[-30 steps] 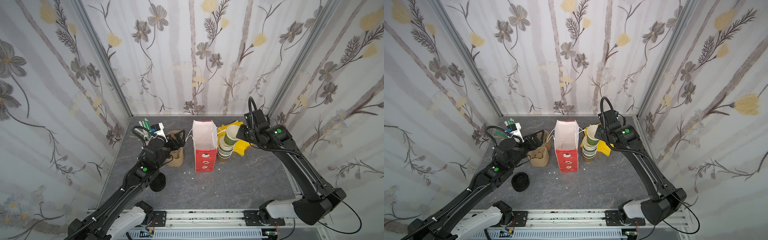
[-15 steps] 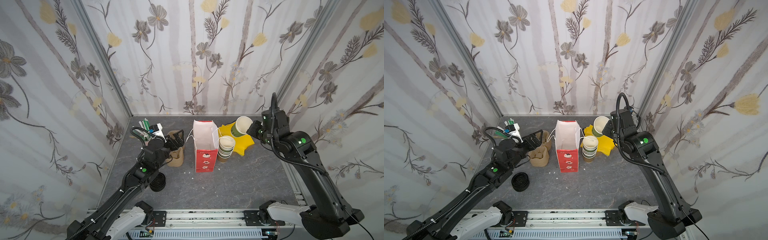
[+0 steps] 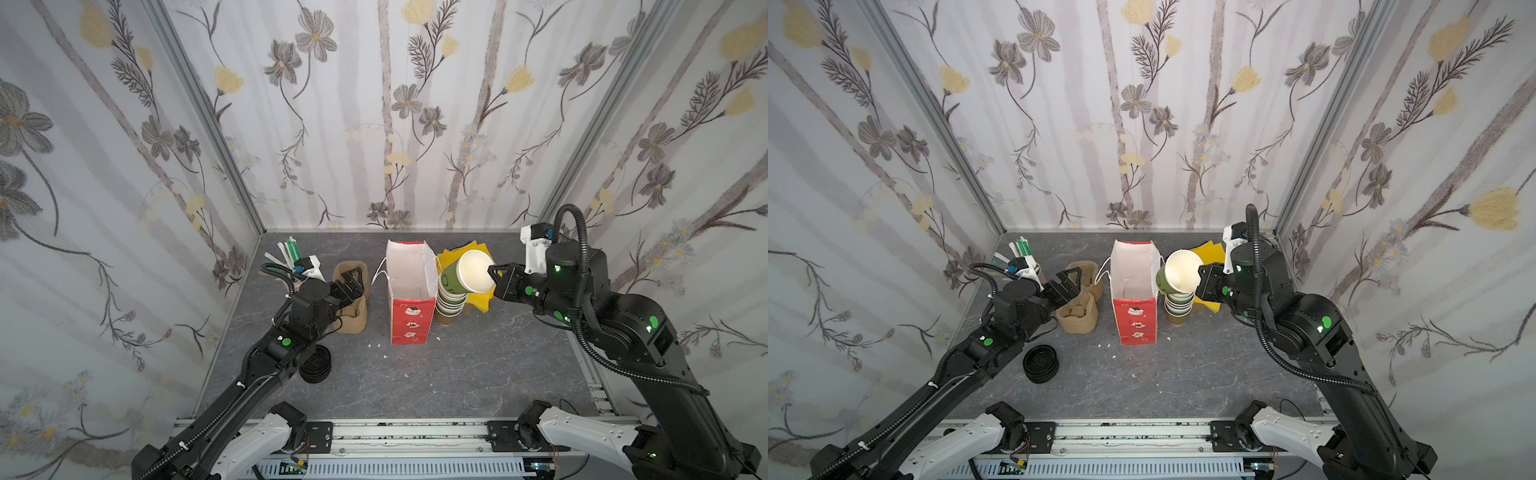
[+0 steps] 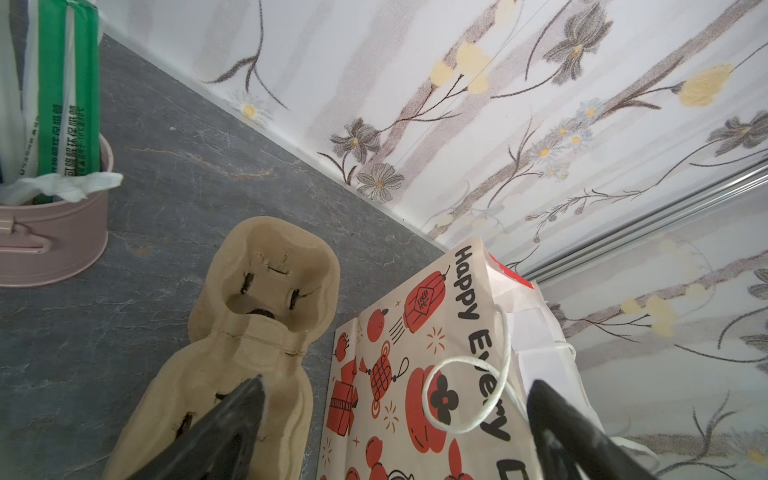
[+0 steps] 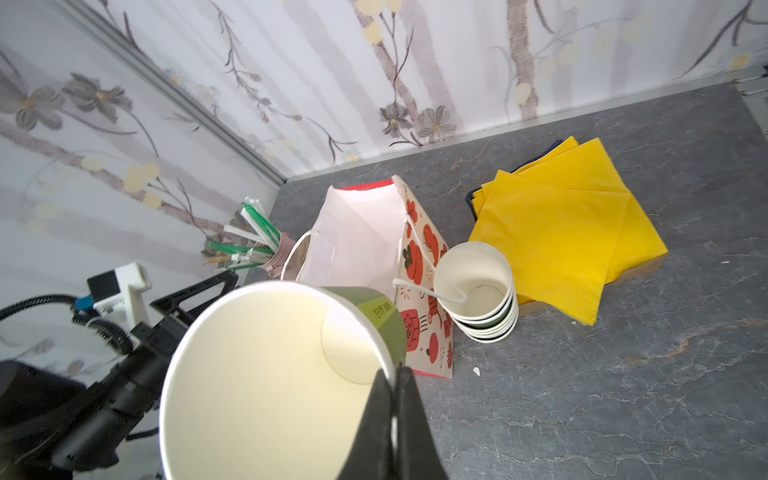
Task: Pack a coffee takeout order
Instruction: Place the coffee cup at the bottom-center of the table.
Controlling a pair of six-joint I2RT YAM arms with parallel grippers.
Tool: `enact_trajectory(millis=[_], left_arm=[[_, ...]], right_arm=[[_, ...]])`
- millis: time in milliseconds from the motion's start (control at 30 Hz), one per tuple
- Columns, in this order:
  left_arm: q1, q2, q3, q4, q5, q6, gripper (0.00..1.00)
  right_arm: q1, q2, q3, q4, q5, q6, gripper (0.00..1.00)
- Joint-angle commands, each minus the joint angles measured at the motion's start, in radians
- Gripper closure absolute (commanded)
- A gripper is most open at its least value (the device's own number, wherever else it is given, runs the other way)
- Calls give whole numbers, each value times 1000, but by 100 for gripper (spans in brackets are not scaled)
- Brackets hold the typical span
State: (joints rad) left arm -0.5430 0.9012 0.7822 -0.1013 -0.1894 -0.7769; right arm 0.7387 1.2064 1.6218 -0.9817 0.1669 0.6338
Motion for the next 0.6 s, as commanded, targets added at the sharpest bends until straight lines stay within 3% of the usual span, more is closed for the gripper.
enact_trajectory(millis=[0, 200, 300, 433, 567], left_arm=[[0, -27, -13, -46, -59, -47, 0], [0, -61, -37, -87, -101, -82, 0], [0, -64, -37, -95, -112, -89, 0], [0, -61, -23, -100, -109, -88, 0], [0, -62, -26, -103, -124, -88, 0]], right_arm=[[133, -24, -47, 57, -66, -83, 100], [429, -42, -250, 194, 10, -172, 100], [524, -45, -398, 341, 35, -192, 100], [549, -30, -573, 503, 44, -145, 100], [551, 29, -650, 555, 56, -87, 100]])
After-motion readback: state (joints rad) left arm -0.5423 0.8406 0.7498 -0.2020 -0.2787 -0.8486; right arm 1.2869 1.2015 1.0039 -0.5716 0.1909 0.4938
